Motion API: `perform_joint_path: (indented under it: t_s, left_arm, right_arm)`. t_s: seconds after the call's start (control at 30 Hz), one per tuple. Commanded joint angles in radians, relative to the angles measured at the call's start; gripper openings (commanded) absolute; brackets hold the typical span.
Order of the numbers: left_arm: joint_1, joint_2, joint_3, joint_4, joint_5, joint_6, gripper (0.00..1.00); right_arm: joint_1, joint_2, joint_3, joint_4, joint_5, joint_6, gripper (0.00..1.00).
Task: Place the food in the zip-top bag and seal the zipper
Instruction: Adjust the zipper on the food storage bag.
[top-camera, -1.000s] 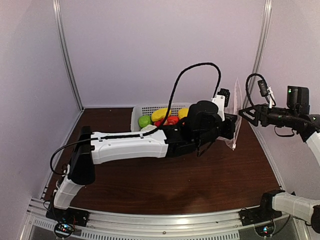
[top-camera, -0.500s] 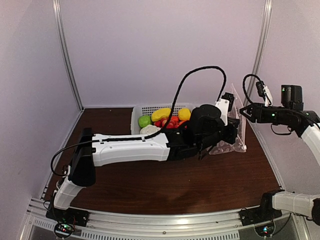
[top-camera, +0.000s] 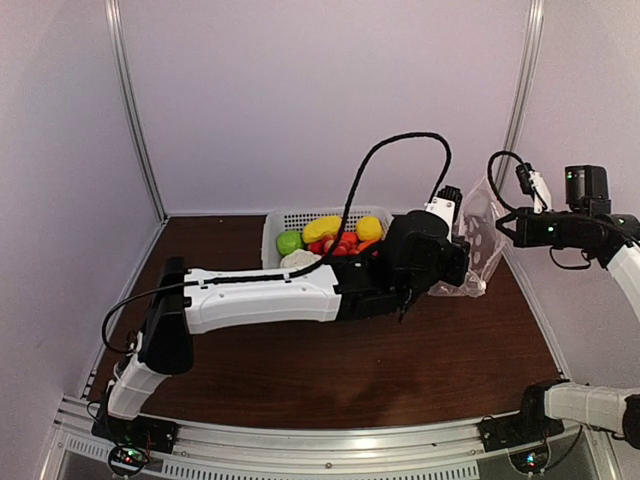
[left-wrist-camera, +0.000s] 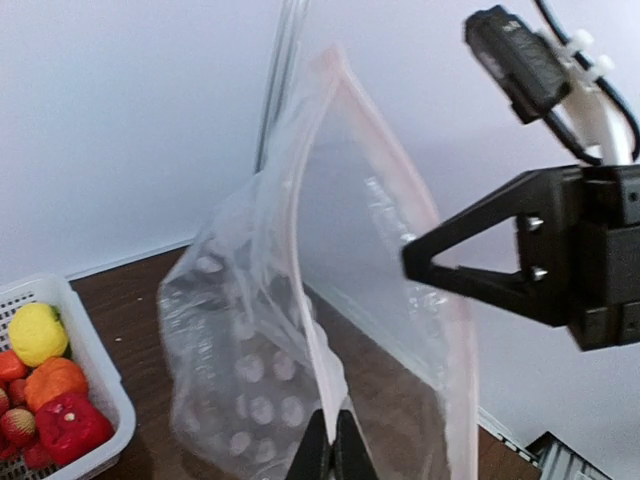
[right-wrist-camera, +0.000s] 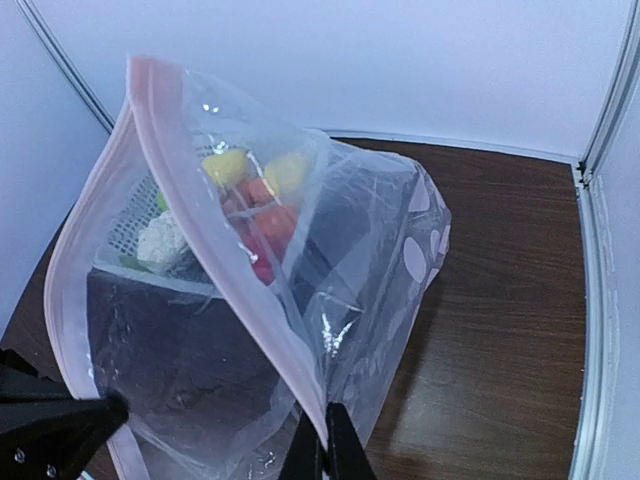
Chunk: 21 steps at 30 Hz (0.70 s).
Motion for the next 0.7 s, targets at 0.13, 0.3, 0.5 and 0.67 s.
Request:
perform_joint_path:
  t_s: [0.13,0.3,0.5,0.67]
  left_arm:
    - [0.045,-0.089,-0.083,-0.052,-0.296,0.000,0.00]
    - [0.046,-0.091,-0.079,-0.053,-0.324,0.014,0.00]
    - [0.045,-0.147,-0.155,0.096,-0.155,0.151,0.00]
    - [0.045,-0.296,-0.177,0.042,-0.104,0.263,0.00]
  right_arm:
    - [-0.058,-0.022,0.057,-0.156,0.234,-0.100,0.00]
    - [-0.084,-0.025,0.094,-0.172,0.163,-0.097,0.00]
    - [-0.084,-0.046,0.138,-0.224,-0.301,-0.219,0.33]
    - [-0.084,-0.021,0.249,-0.298,-0.329,-0.271,0.52]
